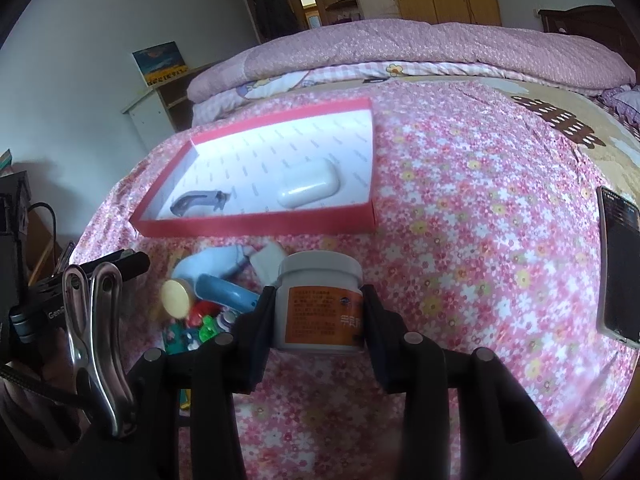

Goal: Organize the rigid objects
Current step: 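Carry the grey plate and orange-labelled jar over the pink tray with both grippers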

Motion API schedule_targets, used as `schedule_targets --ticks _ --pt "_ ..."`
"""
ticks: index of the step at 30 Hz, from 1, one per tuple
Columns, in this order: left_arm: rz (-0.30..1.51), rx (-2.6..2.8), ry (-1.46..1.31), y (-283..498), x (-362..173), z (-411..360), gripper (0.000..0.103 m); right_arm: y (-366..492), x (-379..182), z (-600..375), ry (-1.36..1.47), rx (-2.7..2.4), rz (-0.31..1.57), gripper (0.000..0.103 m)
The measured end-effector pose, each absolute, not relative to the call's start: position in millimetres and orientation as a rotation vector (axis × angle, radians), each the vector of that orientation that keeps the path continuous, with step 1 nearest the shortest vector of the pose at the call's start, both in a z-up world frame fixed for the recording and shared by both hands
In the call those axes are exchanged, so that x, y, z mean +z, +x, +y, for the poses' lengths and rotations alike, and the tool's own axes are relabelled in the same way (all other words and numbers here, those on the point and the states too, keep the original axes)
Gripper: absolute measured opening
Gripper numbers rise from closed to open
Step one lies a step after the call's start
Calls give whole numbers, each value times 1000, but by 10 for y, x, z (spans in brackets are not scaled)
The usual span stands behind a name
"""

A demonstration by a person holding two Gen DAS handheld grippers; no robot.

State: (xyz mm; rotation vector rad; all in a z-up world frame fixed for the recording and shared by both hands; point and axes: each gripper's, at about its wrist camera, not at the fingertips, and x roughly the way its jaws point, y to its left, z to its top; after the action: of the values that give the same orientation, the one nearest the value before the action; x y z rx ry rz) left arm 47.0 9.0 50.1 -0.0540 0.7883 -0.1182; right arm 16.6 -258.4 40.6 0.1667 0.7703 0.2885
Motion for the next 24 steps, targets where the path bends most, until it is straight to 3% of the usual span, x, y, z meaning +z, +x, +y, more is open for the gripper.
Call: schedule_targets --ticks 24 --pt "717 -166 -6 1093 959 -101 48 712 797 -2393 150 356 722 42"
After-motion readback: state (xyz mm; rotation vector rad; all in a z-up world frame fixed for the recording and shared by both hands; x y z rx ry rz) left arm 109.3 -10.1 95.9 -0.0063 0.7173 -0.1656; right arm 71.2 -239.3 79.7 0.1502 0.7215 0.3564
